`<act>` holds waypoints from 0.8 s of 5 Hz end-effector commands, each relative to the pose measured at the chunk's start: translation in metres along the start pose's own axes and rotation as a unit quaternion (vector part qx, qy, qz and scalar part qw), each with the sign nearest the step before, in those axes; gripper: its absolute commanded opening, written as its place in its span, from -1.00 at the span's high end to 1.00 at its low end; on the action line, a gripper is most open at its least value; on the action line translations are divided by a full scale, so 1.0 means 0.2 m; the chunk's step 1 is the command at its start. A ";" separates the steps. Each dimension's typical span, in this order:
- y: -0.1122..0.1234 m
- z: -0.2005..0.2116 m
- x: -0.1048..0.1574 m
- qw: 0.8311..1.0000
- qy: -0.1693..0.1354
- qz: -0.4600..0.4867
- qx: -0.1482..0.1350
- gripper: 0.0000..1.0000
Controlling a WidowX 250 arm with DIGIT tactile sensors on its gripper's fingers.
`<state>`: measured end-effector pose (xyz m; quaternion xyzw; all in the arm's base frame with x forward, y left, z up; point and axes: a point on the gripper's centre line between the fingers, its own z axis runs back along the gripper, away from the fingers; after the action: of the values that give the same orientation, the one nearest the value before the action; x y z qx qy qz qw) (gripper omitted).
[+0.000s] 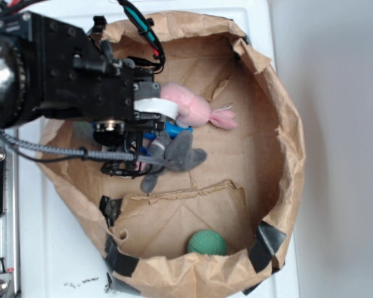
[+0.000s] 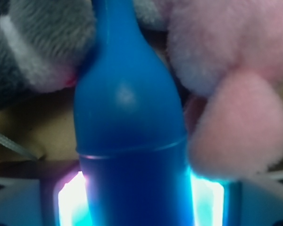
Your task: Grab the blue bottle.
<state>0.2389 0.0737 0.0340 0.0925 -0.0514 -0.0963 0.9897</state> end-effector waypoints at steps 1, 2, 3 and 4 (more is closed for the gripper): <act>0.14 0.48 0.06 0.997 -0.018 0.045 -0.052 1.00; 0.14 0.63 0.09 0.995 -0.039 0.050 -0.074 1.00; 0.11 0.70 0.14 0.995 -0.046 0.051 -0.078 1.00; 0.04 0.81 0.18 0.995 -0.053 0.040 -0.080 1.00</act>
<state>0.2612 0.0392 0.1773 -0.0028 -0.0653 -0.0631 0.9959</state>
